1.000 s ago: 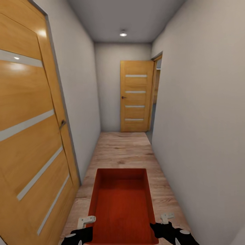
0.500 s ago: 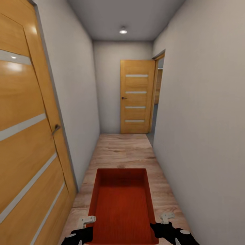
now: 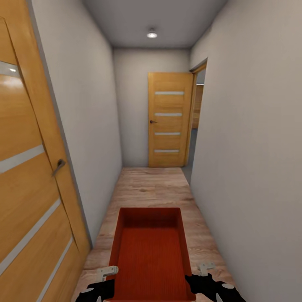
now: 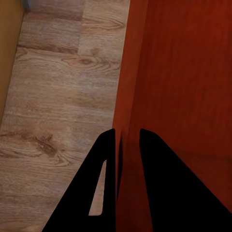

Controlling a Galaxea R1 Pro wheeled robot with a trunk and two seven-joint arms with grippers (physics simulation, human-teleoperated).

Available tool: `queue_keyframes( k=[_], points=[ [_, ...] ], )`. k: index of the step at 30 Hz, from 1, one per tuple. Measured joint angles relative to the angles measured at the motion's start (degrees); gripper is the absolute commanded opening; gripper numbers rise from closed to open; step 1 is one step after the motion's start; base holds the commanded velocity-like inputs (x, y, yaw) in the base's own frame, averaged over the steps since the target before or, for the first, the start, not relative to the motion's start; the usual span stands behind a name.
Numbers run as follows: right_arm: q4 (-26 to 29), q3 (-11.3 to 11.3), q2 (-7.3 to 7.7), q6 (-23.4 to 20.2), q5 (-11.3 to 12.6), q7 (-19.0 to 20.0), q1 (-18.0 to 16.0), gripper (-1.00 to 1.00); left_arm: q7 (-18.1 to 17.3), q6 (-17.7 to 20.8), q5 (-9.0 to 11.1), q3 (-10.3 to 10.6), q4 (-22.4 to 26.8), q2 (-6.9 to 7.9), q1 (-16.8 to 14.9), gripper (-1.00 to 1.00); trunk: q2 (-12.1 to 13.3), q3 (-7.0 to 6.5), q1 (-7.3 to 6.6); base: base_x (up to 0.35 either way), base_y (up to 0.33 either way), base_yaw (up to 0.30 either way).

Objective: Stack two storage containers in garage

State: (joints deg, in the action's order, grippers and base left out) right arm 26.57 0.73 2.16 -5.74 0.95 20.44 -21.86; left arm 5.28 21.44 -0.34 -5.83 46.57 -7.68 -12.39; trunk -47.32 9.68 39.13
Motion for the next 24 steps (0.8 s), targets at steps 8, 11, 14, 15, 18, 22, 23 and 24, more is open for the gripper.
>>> queue_keyframes(
  k=[8, 11, 14, 15, 18, 22, 23, 24],
  points=[
    [0.0, 0.0, 0.04, 0.0, 0.0, 0.1, 0.0, -1.0, 0.0, 0.0, -0.1, 0.0, 0.0, -0.05, 0.0, -1.0, 0.0, 0.0, 0.0, 0.325, 0.0, 0.0],
    [0.0, 0.0, 0.05, 0.0, 0.0, 0.1, 0.0, -1.0, 0.0, 0.0, -0.1, 0.0, 0.0, -0.06, 0.0, -1.0, 0.0, 0.0, 0.0, 0.325, 0.0, 0.0],
    [0.0, 0.0, 0.02, 0.0, 0.0, 0.0, 0.0, -1.0, 0.0, 0.0, 0.0, 0.0, 0.0, -0.02, 0.0, -1.0, 0.0, 0.0, 0.0, 0.325, 0.0, 0.0],
    [0.0, 0.0, 0.04, 0.0, 0.0, 0.0, 0.0, -1.0, 0.0, 0.0, 0.0, 0.0, 0.0, -0.04, 0.0, -1.0, 0.0, 0.0, 0.0, 0.325, 0.0, 0.0],
    [0.0, 0.0, 0.03, 0.0, 0.0, 0.0, 0.0, -1.0, 0.0, 0.0, 0.0, 0.0, 0.0, -0.03, 0.0, -1.0, 0.0, 0.0, 0.0, 0.325, 0.0, 0.0],
    [0.0, 0.0, 0.05, 0.0, -0.1, 0.0, 0.0, -1.0, 0.0, -0.3, 0.1, 0.0, -0.3, -0.02, 0.0, -1.0, 0.0, 0.0, 0.0, 0.325, 0.0, 0.0],
    [0.0, 0.0, 0.07, 0.0, -0.2, 0.1, 0.0, -1.0, 0.0, -0.4, 0.1, 0.0, -0.4, -0.03, 0.0, -1.0, 0.0, 0.0, 0.0, 0.325, 0.0, 0.0],
    [0.0, 0.0, 0.09, 0.0, -0.2, 0.1, 0.0, -1.0, 0.0, -0.5, 0.1, 0.0, -0.5, -0.05, 0.0, -1.0, 0.0, 0.0, 0.0, 0.325, 0.0, 0.0]
  ],
)
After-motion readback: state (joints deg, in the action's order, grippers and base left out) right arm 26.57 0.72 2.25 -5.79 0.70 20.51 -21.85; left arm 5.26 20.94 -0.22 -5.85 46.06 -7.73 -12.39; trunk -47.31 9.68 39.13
